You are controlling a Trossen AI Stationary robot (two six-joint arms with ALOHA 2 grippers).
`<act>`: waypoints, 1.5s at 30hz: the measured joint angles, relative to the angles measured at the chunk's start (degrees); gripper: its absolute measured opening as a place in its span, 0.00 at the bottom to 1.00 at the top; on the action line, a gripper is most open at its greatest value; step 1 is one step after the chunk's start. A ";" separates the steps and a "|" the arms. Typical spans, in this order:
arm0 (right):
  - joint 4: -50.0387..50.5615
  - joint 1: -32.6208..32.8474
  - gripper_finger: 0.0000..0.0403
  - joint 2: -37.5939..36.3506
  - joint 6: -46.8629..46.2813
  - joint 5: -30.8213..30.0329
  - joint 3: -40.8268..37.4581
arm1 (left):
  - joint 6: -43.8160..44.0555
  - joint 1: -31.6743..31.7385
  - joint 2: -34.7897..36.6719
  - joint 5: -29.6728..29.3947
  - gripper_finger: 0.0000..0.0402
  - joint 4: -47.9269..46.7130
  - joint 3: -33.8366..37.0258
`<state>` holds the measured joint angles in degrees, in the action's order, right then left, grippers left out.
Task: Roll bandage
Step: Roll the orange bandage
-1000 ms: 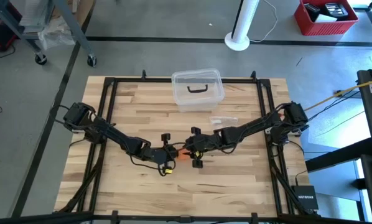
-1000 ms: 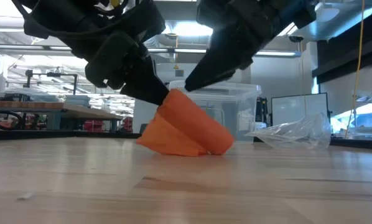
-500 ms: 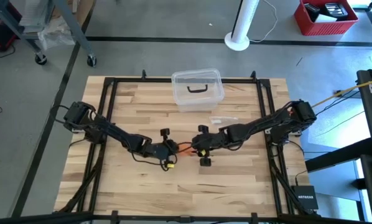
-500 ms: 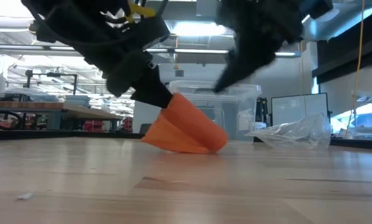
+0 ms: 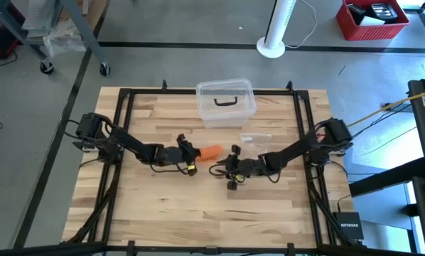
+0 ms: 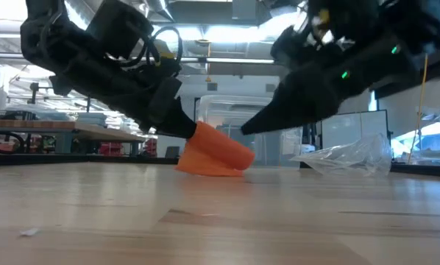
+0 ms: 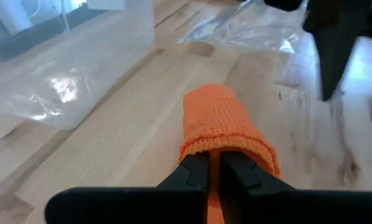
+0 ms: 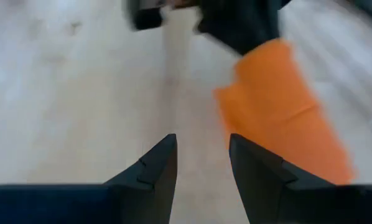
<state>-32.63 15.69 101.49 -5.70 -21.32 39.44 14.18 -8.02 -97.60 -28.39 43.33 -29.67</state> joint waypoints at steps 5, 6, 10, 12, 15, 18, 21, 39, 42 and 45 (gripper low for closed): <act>-6.52 -2.94 0.37 7.00 1.69 -0.11 1.00 | 0.09 1.44 -0.02 0.31 0.01 -0.69 0.35; -6.52 -3.71 0.37 7.91 1.67 -0.09 1.60 | -0.13 1.65 -0.02 0.31 0.01 -0.90 0.35; -6.23 -6.21 0.37 11.72 1.69 -0.09 4.41 | -1.51 2.25 -0.02 0.29 0.01 -1.50 0.37; -5.87 -7.35 0.37 13.13 1.68 0.84 5.34 | -1.95 2.63 -0.02 0.31 0.01 -2.26 0.37; -2.77 -8.46 0.37 14.24 1.29 2.94 6.47 | -2.20 3.14 0.00 0.25 0.01 -3.46 0.35; -0.20 -8.60 0.37 14.43 0.38 4.35 7.03 | -2.25 3.50 0.00 0.24 0.01 -4.43 0.32; 1.60 -7.54 0.37 14.19 -0.36 6.39 7.04 | -2.94 3.72 0.07 0.18 0.01 -5.94 0.30; 2.18 -1.86 0.37 13.90 -1.53 6.84 6.84 | -10.57 3.60 -0.05 2.87 0.08 -7.44 0.39; 2.18 -1.84 0.37 13.90 -2.00 6.85 6.83 | -12.44 2.80 -0.07 3.44 0.16 -7.70 0.37; 2.18 -1.84 0.37 13.92 -2.86 6.90 6.80 | -12.55 2.17 0.64 3.57 0.22 -10.00 0.37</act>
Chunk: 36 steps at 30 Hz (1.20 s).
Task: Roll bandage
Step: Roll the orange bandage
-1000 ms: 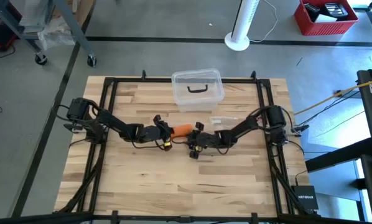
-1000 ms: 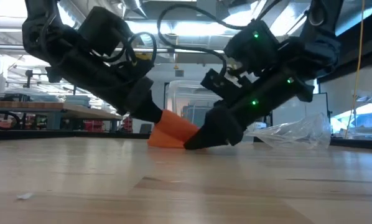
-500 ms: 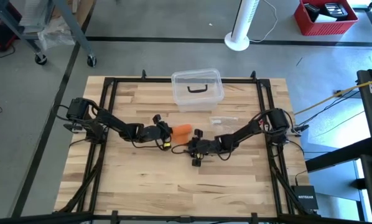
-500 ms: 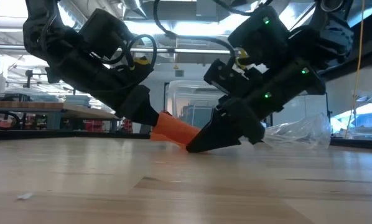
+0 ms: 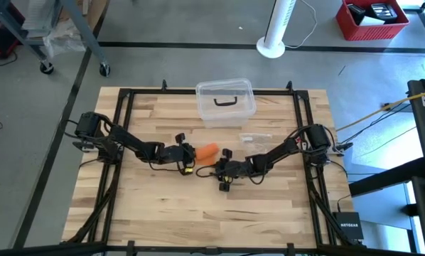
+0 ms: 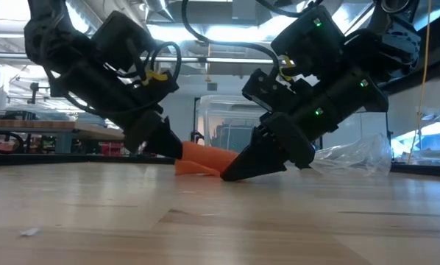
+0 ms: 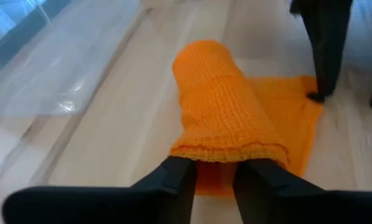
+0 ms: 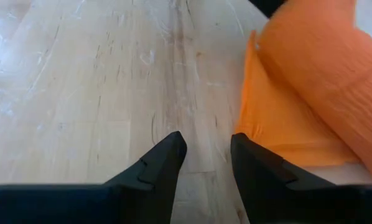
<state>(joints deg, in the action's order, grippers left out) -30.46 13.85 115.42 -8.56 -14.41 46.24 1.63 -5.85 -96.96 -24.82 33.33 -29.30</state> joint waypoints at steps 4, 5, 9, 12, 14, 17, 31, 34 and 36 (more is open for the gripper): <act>-0.03 0.02 0.37 0.02 -0.14 0.04 -0.02 | 0.24 -0.38 3.03 -0.20 0.26 -4.99 0.00; -0.02 0.02 0.37 0.02 -0.15 0.04 -0.02 | 0.47 -0.15 3.56 -0.70 0.26 -5.41 0.00; -0.17 0.02 0.37 0.04 -0.17 0.60 -0.07 | 1.17 1.03 5.96 -1.45 0.25 -4.80 0.02; -0.17 0.02 0.37 0.04 -0.30 0.94 -0.05 | 4.36 1.93 7.82 1.77 0.24 -4.80 0.02; -0.20 0.02 0.37 0.04 -0.80 1.00 -0.07 | 6.75 2.66 8.49 3.38 0.26 -5.60 0.00; -0.24 0.02 0.37 0.04 -1.50 1.08 -0.07 | 8.53 3.81 8.47 3.78 0.30 -8.52 0.02; -2.27 0.07 0.37 0.15 -1.55 0.46 -0.17 | 14.12 4.35 8.49 8.94 0.26 -11.74 0.00; -2.28 0.07 0.37 0.15 -1.56 0.42 -0.16 | 14.12 4.35 8.49 7.73 0.18 -12.80 0.00; -2.28 0.07 0.37 0.15 -1.57 0.38 -0.15 | 14.05 4.35 8.49 7.67 0.13 -13.49 -0.02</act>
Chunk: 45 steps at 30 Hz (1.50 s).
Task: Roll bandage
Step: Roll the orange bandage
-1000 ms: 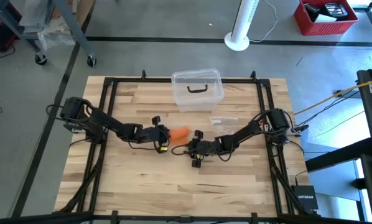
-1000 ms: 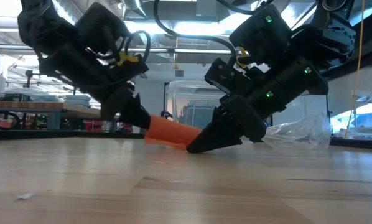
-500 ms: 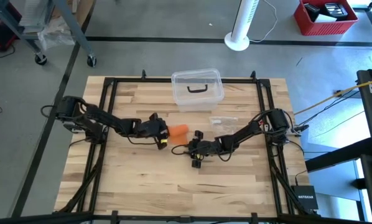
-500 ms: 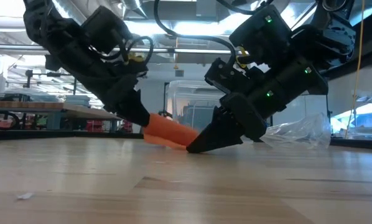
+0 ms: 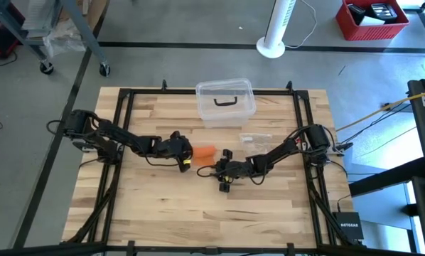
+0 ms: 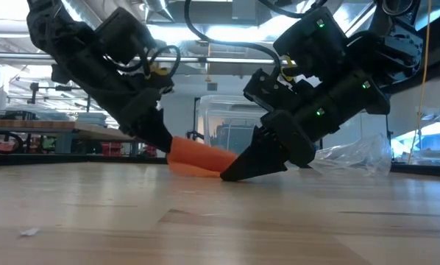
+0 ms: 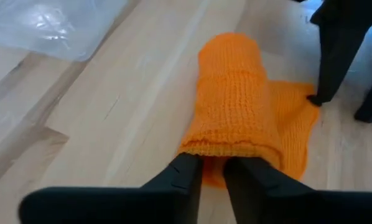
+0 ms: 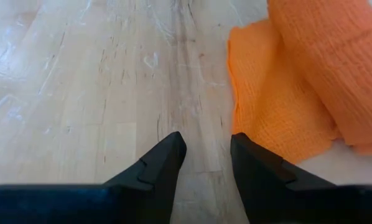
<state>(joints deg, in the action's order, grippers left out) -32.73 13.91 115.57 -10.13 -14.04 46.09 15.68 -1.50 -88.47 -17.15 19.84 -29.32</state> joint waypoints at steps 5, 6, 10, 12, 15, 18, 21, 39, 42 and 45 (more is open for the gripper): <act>-0.02 0.00 0.37 0.00 -0.03 -0.25 0.00 | 1.76 0.00 0.00 1.12 0.10 -1.80 -0.02; -0.02 0.00 0.37 0.00 -0.04 -0.31 0.02 | 2.00 0.00 0.00 1.41 0.10 -2.41 -0.02; -0.01 0.00 0.37 0.00 -0.07 -0.34 0.02 | 3.10 0.00 1.23 2.37 0.15 -5.54 -0.02; -0.23 0.00 0.37 0.00 -0.06 -0.41 0.02 | 3.42 0.00 2.43 2.38 0.17 -6.51 -0.02; -1.21 0.00 0.37 0.05 0.23 -0.71 -0.05 | 1.92 0.00 3.72 2.38 0.19 -6.30 -0.02; -2.38 0.00 0.37 0.17 0.35 -1.19 -0.09 | 0.85 0.04 3.91 2.38 0.20 -5.45 -0.02; -2.57 0.02 0.37 0.20 -0.43 -1.21 -0.09 | 0.81 0.11 3.73 1.52 0.19 -5.58 -0.02; -2.77 -0.11 0.37 0.09 -3.21 -1.38 0.04 | -1.29 0.11 3.61 0.00 0.18 -5.49 -0.02; -2.83 -0.11 0.37 0.09 -3.33 -1.46 0.04 | -1.20 0.11 3.61 0.00 0.18 -5.31 -0.02; -3.04 -0.13 0.41 0.08 -3.35 -1.97 0.04 | -1.17 0.11 3.58 0.00 0.18 -4.97 -0.02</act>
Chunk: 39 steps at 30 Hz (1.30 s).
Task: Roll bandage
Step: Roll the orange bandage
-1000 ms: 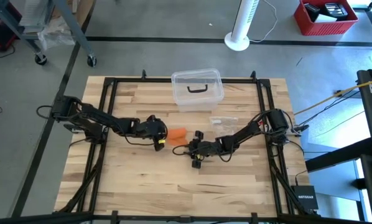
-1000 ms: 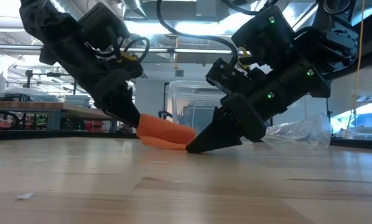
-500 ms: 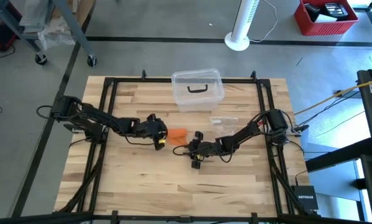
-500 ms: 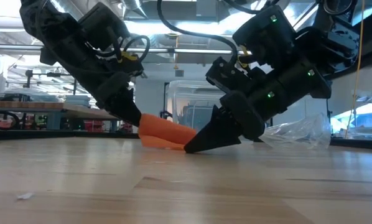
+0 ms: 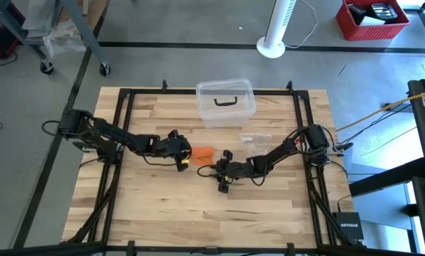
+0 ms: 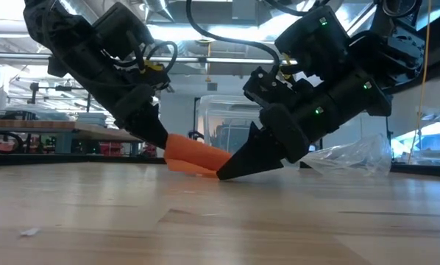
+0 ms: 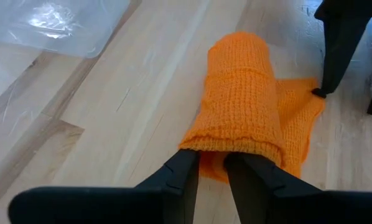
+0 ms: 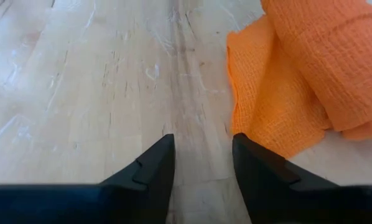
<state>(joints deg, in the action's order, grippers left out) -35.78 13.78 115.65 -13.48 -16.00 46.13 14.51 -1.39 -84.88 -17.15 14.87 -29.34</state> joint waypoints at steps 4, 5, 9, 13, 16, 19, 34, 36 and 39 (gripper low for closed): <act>0.03 0.13 0.49 -0.02 1.28 -3.65 0.00 | 0.03 -0.07 0.00 -0.04 0.18 0.96 0.00; -0.13 0.09 0.51 -0.02 1.73 -3.38 0.00 | 0.02 -0.07 0.00 -0.07 0.18 0.97 0.00; 0.56 0.11 0.53 -1.73 3.09 -0.40 0.00 | -0.06 -0.07 0.00 -0.07 0.18 0.71 0.00; 2.41 0.13 0.53 -5.25 3.67 1.29 0.00 | -0.20 -0.07 0.00 -0.07 0.18 0.73 0.00; 3.40 0.09 0.53 -8.26 5.35 2.16 0.04 | -0.26 -0.07 0.00 -0.17 0.18 0.75 0.00; 4.22 0.08 0.53 -10.32 7.67 1.42 0.04 | -1.13 -0.07 0.00 -0.19 0.18 0.74 0.02; -1.42 -9.30 0.53 -5.28 13.91 3.05 4.52 | -8.69 0.00 -0.02 -1.64 0.18 0.52 0.04; -1.25 -10.27 0.53 -3.32 13.97 4.98 5.84 | -8.90 0.00 -0.02 -1.64 0.18 0.53 0.04; -1.26 -11.24 0.53 -0.99 14.02 5.68 7.17 | -8.90 0.00 -0.02 -1.64 0.18 0.36 0.04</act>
<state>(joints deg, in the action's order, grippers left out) -37.04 2.54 114.66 0.54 -10.33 53.30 5.61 -1.39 -84.90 -18.79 15.23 -29.30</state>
